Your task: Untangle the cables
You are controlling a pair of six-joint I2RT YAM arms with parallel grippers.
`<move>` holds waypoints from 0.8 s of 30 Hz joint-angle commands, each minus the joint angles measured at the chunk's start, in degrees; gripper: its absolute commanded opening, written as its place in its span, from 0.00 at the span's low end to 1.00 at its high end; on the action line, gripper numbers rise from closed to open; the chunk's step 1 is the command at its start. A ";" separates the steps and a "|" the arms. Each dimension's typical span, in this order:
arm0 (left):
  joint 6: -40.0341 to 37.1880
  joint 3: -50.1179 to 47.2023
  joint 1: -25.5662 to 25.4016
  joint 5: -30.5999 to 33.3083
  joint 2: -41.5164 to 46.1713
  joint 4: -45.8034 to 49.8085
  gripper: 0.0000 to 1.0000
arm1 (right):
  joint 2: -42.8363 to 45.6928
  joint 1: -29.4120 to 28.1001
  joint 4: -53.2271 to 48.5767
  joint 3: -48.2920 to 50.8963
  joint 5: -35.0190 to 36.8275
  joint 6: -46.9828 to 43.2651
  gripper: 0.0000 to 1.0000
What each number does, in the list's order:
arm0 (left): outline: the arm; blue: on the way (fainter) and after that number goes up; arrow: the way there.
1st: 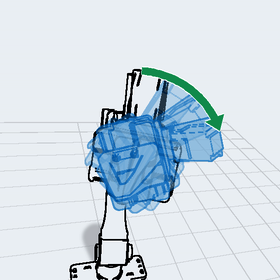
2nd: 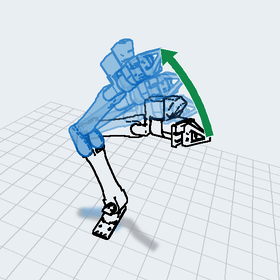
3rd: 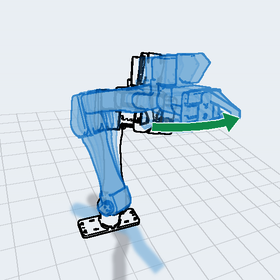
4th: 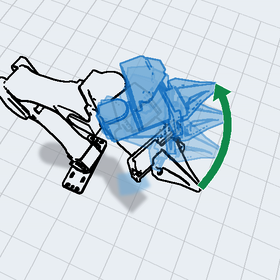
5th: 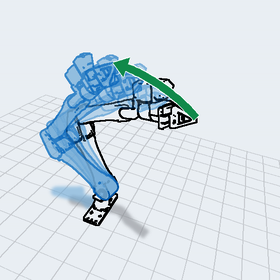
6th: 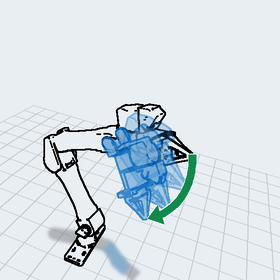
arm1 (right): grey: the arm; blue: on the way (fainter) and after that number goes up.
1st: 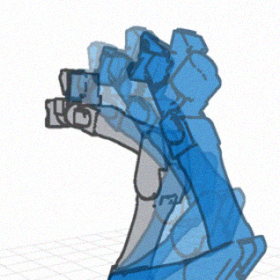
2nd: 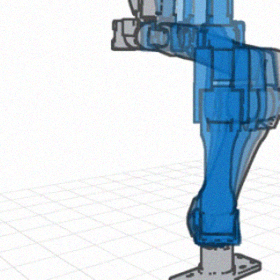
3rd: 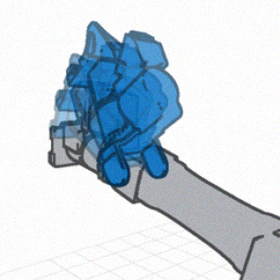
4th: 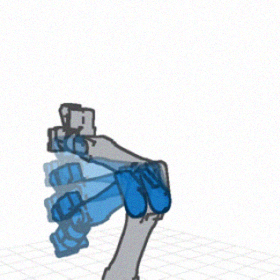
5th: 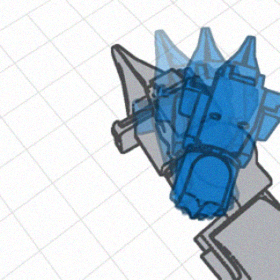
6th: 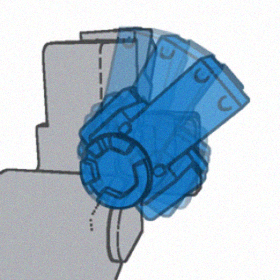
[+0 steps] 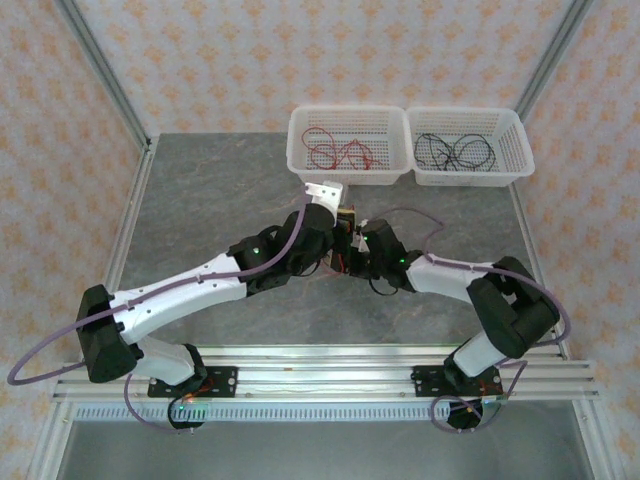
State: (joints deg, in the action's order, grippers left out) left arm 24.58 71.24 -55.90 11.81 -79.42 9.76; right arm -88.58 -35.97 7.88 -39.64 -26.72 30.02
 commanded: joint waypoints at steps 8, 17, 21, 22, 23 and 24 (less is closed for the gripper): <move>-4.36 9.81 -0.53 1.91 2.23 3.38 0.00 | -3.00 -0.25 3.08 1.53 9.49 0.56 0.50; -7.53 17.11 -0.50 3.05 2.51 6.02 0.00 | -3.73 -0.25 4.07 2.62 12.72 1.53 0.49; -9.28 20.88 -0.28 7.33 0.97 8.36 0.00 | -1.36 -0.25 3.84 3.18 12.89 1.33 0.49; -9.54 22.09 -0.04 8.48 0.16 9.28 0.00 | -0.38 -0.25 3.60 3.32 13.06 1.14 0.50; -9.68 23.07 0.35 8.96 -0.47 9.92 0.00 | 0.52 -0.25 3.34 3.49 13.16 1.01 0.50; -9.72 24.00 0.91 9.25 -1.26 10.35 0.00 | 1.64 -0.25 3.01 3.67 13.18 0.84 0.50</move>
State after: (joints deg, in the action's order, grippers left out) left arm 16.93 92.12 -55.72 17.21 -79.00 16.91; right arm -90.37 -35.97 11.57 -36.99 -16.14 30.89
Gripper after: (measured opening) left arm 0.043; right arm 0.495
